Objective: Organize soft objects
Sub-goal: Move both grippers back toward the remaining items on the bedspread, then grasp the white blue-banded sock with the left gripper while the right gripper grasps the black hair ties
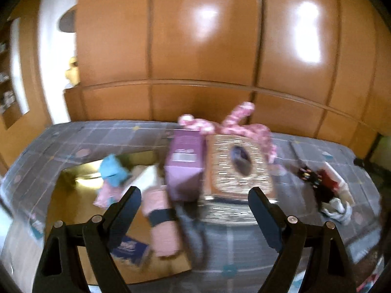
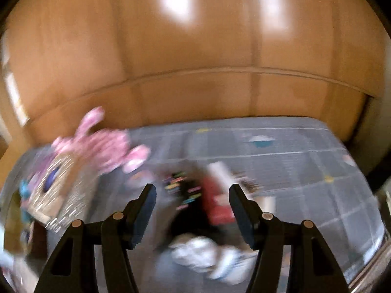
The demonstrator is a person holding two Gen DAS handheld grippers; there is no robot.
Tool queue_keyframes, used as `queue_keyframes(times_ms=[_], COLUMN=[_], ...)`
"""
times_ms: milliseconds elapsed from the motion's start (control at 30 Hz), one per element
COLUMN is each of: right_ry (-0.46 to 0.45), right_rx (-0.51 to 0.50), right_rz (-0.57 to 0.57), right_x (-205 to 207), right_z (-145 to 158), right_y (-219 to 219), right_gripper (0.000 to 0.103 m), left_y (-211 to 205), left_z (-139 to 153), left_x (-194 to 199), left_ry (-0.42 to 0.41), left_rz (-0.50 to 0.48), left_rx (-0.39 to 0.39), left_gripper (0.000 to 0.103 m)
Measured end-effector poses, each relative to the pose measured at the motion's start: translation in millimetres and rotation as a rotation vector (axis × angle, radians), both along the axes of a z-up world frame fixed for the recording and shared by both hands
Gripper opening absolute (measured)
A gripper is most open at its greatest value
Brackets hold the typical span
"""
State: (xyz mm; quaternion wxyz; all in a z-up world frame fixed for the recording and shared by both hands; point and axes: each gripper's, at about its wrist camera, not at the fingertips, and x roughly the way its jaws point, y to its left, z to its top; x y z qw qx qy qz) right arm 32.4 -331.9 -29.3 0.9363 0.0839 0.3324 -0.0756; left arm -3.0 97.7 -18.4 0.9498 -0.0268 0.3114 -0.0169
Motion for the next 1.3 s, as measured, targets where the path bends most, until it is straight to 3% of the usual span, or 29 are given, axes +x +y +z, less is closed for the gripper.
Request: queue_keyframes(times_ms=[167,267,367,567,767,867,1033,1233,1300], right_ry=[-0.031,-0.066,-0.141,-0.147,-0.165,-0.169,-0.184,-0.201,-0.196], right_rx=[0.105,0.329,0.382,0.421,0.453,0.466,0.489,0.537,0.543], right_rz=[-0.265,-0.383,-0.386,-0.324,-0.315,-0.307,-0.296,-0.296,-0.292], right_x=[-13,-29,-39,-35,-39,-38,-40,-43,-41], right_z=[-16,-37,-33,-33,-34,-36,-35,-38,-38], right_y=[-82,-124,-133,-126,-128,-130,-131,-136,-136], right_gripper=[0.063,0.064,0.064,0.064,0.064,0.064,0.064,0.065,0.064], left_y=[-47,-85,-122,-197,-273,-313,-364,-410,-419], left_z=[3,0,-12,-45,-55,-59,-73,-106,-118], left_x=[8,13,23,37,27,21,25,34,33], left_ry=[0.010,0.013,0.059,0.147,0.111,0.050,0.054,0.092,0.112], left_rz=[-0.138,-0.240,-0.342,-0.521,-0.819,-0.964,-1.138,-1.272,-1.304], left_rx=[0.015,0.043,0.068,0.116,0.171,0.249,0.311,0.430,0.453], left_gripper=[0.090,0.090,0.089,0.084,0.084,0.084,0.084,0.083,0.058])
